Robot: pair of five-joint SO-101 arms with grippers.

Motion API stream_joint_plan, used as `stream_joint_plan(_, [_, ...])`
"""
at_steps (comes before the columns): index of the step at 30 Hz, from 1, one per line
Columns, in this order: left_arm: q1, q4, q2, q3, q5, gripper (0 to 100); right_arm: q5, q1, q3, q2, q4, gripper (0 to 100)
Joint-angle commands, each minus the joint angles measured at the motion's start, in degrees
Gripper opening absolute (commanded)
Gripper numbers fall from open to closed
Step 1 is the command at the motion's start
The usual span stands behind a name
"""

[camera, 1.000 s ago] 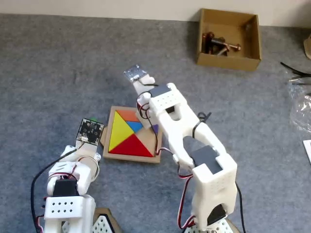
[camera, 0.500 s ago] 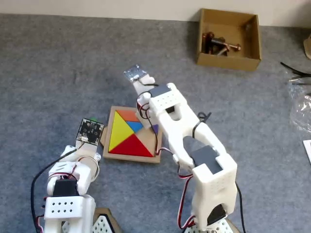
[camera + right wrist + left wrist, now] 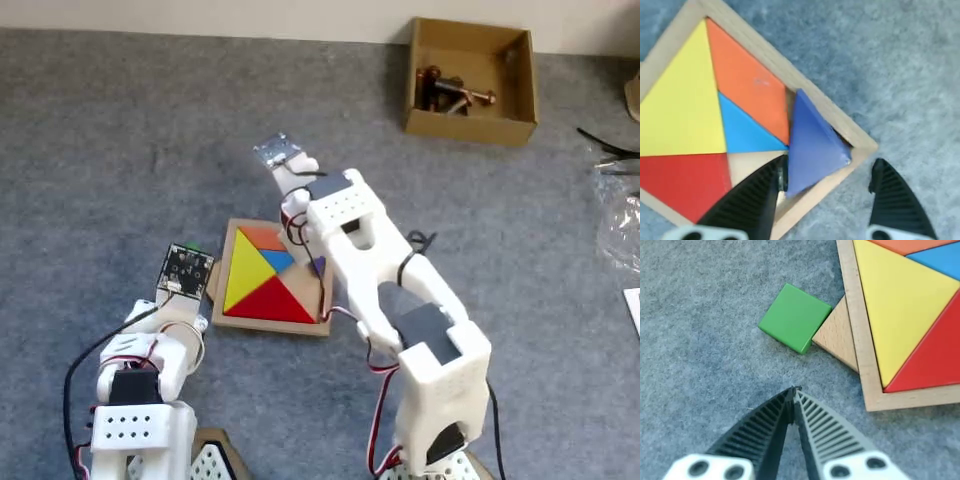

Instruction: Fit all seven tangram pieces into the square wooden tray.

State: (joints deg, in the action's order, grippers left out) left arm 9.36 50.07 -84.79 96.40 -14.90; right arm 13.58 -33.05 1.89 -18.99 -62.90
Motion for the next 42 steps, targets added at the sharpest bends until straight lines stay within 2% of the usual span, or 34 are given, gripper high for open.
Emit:
stream_joint_plan(1, [-0.7,0.2,-0.8,1.3,-0.4,1,-0.3,-1.8,-1.4,4.6,-0.6,23.8])
stream_joint_plan(15, [-0.7,0.2,-0.8,1.3,-0.4,1,-0.5,-1.3,-1.6,4.8,-3.1,23.8])
stream_joint_plan(21, [-0.7,0.2,-0.8,1.3,-0.4,1,-0.6,-0.7,-2.4,9.4,-4.3,12.3])
stream_joint_plan(24, [-0.7,0.2,-0.8,1.3,-0.4,1,-0.6,-0.4,-2.3,13.1,-4.3,10.9])
stream_joint_plan(35, [-0.7,0.2,-0.8,1.3,-0.4,1,-0.3,9.5,-2.0,25.5,-8.6,10.5])
stream_joint_plan(42, [-0.7,0.2,-0.8,1.3,-0.4,1,-0.2,10.7,-2.0,32.6,-14.2,10.5])
